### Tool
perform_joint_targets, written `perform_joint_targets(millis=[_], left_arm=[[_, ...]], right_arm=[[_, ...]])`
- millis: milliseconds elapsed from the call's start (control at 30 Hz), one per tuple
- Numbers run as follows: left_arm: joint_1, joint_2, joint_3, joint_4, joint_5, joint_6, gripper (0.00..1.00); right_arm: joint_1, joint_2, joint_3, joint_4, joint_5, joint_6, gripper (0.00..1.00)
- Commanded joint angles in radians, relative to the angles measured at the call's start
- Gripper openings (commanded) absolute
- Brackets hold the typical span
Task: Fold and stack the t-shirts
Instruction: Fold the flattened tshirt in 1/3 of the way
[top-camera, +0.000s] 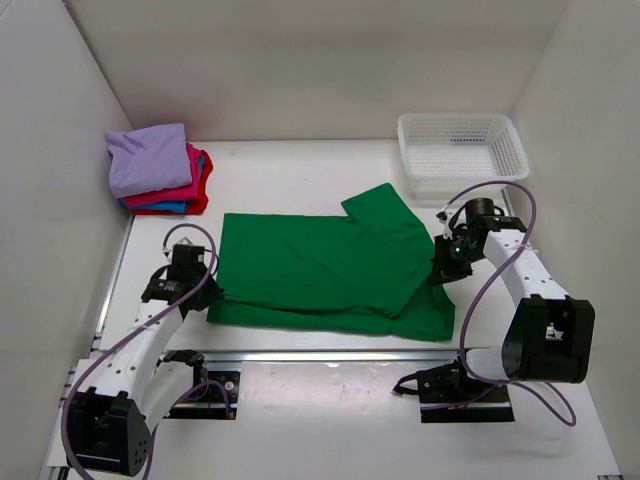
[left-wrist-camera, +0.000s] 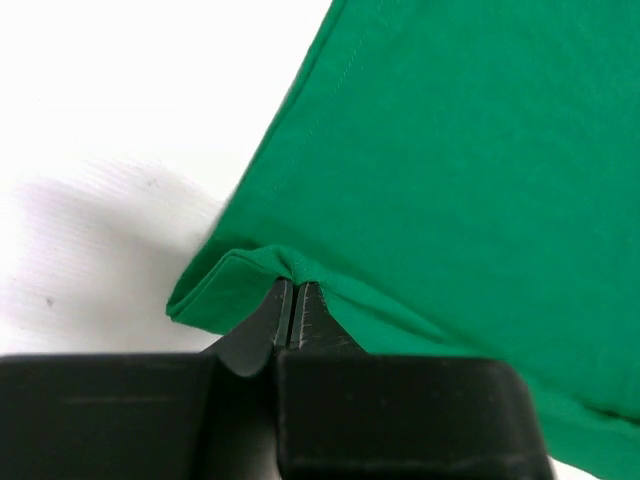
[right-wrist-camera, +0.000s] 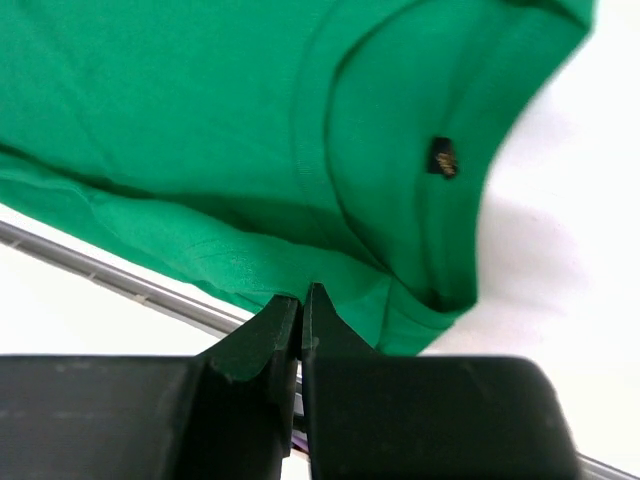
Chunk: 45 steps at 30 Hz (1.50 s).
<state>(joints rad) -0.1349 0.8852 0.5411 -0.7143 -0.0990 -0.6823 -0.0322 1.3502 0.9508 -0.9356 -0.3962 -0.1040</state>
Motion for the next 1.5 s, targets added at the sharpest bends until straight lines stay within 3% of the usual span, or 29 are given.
perform_joint_targets(millis=[0, 667, 733, 800, 867, 1200, 1300, 1467], left_arm=[[0.012, -0.005, -0.003, 0.05, -0.047, 0.015, 0.0], [0.046, 0.055, -0.03, 0.174, -0.03, 0.046, 0.01], [0.049, 0.066, -0.047, 0.19, -0.027, 0.047, 0.12], [0.05, 0.057, -0.058, 0.213, 0.002, 0.05, 0.44], [0.049, 0.051, -0.063, 0.249, 0.002, 0.061, 0.56], [0.066, 0.164, 0.143, 0.34, -0.037, 0.158, 0.7], [0.072, 0.247, 0.221, 0.377, -0.056, 0.211, 0.66], [0.058, 0.611, 0.474, 0.296, -0.044, 0.32, 0.67]], right_arm=[[-0.028, 0.006, 0.02, 0.001, 0.028, 0.015, 0.0], [-0.008, 0.119, 0.129, 0.086, 0.08, 0.047, 0.0], [0.003, 0.122, 0.132, 0.106, 0.082, 0.05, 0.0], [0.009, 0.136, 0.131, 0.107, 0.111, 0.058, 0.01], [0.015, 0.139, 0.121, 0.113, 0.123, 0.066, 0.05], [0.046, 0.118, 0.124, 0.164, 0.379, 0.141, 0.37], [0.09, 0.13, 0.18, 0.221, 0.327, 0.113, 0.45], [0.207, 0.246, 0.354, 0.283, 0.329, 0.173, 0.55]])
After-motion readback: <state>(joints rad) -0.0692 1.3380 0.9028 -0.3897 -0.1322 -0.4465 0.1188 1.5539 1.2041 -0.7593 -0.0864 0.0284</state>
